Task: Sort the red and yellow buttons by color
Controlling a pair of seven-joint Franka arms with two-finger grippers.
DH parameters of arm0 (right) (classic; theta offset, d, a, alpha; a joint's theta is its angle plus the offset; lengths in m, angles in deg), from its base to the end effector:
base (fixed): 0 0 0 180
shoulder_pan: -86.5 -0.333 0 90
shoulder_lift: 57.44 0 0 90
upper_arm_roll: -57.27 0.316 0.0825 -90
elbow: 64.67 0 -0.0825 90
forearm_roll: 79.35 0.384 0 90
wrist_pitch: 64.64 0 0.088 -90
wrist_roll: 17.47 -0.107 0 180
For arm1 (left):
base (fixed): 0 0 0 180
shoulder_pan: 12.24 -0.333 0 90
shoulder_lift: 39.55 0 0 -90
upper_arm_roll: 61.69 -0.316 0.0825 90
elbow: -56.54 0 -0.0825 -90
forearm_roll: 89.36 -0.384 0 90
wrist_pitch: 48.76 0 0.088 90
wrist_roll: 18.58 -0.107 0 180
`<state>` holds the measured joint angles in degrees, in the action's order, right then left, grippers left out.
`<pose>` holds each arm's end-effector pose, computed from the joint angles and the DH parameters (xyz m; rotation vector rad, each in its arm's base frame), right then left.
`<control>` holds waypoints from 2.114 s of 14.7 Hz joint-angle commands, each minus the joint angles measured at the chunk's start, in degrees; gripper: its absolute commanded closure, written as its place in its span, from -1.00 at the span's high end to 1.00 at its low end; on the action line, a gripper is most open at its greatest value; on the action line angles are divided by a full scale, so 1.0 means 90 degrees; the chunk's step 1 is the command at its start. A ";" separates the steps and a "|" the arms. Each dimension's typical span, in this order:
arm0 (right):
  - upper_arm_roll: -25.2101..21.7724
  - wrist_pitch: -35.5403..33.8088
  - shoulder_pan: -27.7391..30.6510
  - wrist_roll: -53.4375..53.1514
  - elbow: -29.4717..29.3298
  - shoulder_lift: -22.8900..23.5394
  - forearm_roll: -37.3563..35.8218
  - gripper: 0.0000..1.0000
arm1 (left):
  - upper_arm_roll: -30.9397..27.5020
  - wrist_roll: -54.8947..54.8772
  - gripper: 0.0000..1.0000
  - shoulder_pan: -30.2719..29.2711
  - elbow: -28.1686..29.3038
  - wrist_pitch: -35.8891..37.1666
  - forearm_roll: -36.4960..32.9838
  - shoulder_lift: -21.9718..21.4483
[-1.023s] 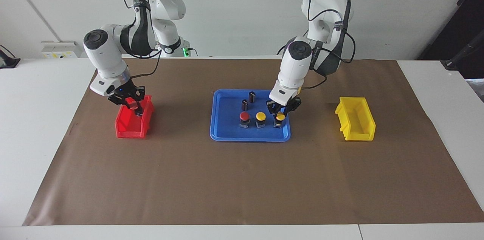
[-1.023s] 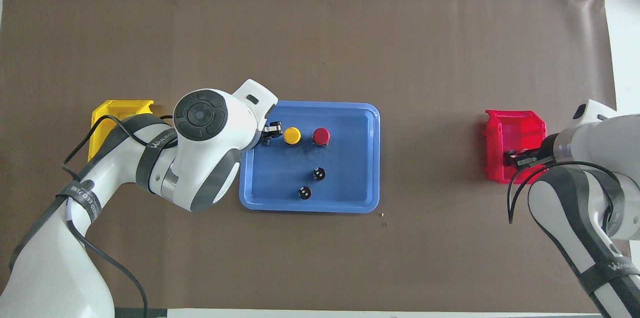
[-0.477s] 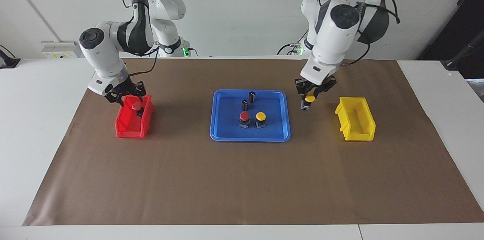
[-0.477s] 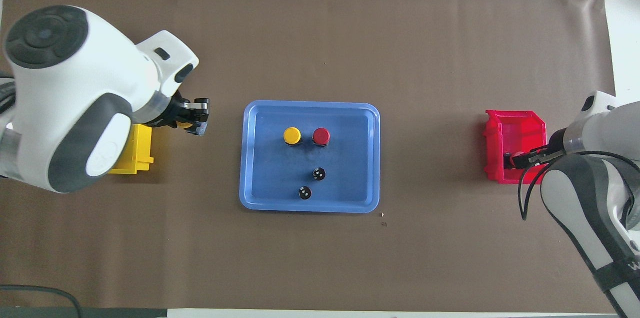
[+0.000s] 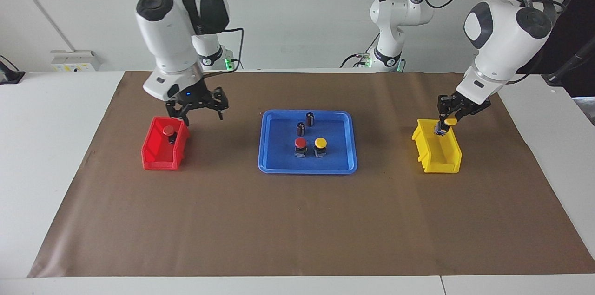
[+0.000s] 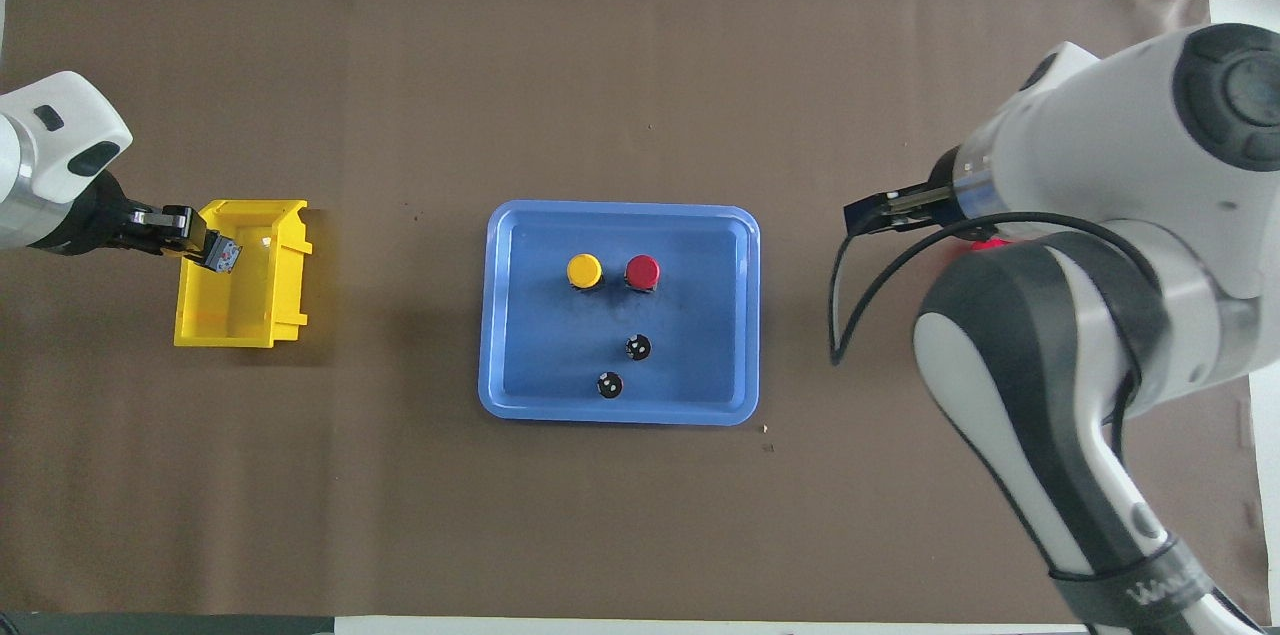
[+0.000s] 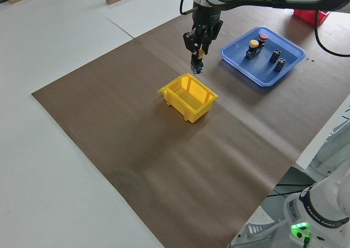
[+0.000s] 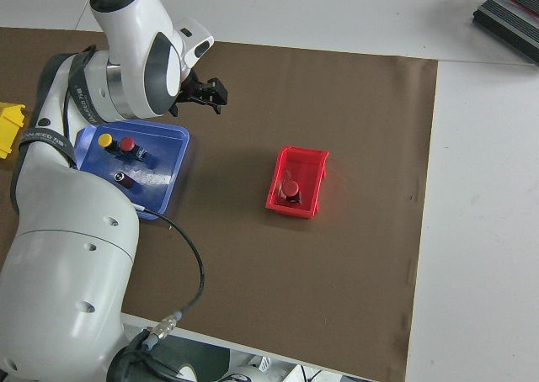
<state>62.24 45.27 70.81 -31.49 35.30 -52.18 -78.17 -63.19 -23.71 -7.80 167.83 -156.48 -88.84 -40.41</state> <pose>0.5612 0.2114 0.5196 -3.0844 -0.1682 -0.1083 0.5485 -0.0288 0.4824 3.1234 -0.2157 -0.0738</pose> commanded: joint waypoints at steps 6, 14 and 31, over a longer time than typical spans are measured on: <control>-0.0006 0.0902 -0.1381 -0.2611 -0.1226 0.1896 -0.0443 1.00 | 0.0069 -0.0153 -0.97 -0.0200 0.1636 -0.1271 -0.0253 -0.0353; -0.0015 0.1771 -0.1558 -0.2798 -0.0104 0.1906 -0.0502 0.58 | 0.0069 -0.0075 0.46 -0.0279 0.2215 -0.1996 -0.0253 -0.0246; -0.0025 0.0948 -0.1481 -0.2216 -0.0645 0.1876 -0.0502 -0.67 | 0.0137 0.0746 1.00 0.0561 -0.1340 0.1090 -0.0234 0.0008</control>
<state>61.94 60.22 56.23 -54.98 33.74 -34.18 -82.00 -61.55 -17.97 -3.30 155.07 -145.82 -90.09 -39.63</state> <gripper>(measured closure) 0.595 0.000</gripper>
